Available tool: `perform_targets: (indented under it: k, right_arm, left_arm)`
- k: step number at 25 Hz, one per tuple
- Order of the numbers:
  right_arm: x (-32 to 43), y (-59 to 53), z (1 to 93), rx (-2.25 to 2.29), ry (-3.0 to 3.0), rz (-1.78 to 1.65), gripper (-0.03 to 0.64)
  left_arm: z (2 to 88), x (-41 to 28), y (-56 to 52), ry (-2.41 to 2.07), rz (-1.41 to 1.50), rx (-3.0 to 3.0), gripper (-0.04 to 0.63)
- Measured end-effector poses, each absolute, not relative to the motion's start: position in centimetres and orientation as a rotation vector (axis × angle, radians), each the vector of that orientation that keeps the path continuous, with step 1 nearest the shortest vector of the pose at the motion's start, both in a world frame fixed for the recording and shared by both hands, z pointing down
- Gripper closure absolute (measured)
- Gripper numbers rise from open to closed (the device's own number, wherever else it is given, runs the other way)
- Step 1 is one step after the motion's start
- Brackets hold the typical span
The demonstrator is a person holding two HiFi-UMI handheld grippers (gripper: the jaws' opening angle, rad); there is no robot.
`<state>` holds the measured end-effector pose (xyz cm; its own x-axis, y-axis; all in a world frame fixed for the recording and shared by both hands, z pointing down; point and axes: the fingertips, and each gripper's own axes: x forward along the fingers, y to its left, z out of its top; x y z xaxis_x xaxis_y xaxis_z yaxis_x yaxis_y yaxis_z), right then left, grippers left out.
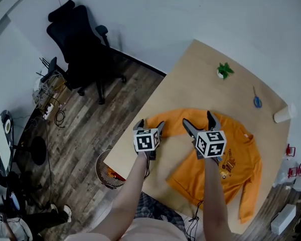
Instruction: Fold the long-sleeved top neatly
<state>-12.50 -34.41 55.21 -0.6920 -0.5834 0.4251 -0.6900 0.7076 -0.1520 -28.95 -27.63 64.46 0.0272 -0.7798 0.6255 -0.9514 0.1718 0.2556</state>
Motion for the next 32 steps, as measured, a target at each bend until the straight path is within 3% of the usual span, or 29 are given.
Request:
perform_targets:
  k: [6, 10, 15, 20, 32]
  right_arm:
    - [-13.1, -34.1, 57.3, 0.959, -2.54, 0.454, 0.135]
    - [-12.8, -33.8, 57.8, 0.963, -2.528, 0.457, 0.14]
    - [-12.1, -33.6, 58.0, 0.983, -2.518, 0.468, 0.143]
    - [-11.0, -33.4, 58.2, 1.01, -2.506, 0.482, 0.146]
    - [-4.0, -32.6, 57.1, 1.197, -2.449, 0.518, 0.15]
  left_arm:
    - [66.7, -29.1, -26.6, -1.766, 0.383, 1.542, 0.203]
    - [67.6, -28.8, -25.9, -1.768, 0.453, 1.5, 0.312]
    - [67.9, -28.6, -26.0, -1.787, 0.516, 1.501, 0.372]
    - [67.3, -28.6, -26.1, -1.817, 0.566, 1.508, 0.527]
    - [59.3, -27.2, -29.0, -1.915, 0.37, 1.703, 0.549]
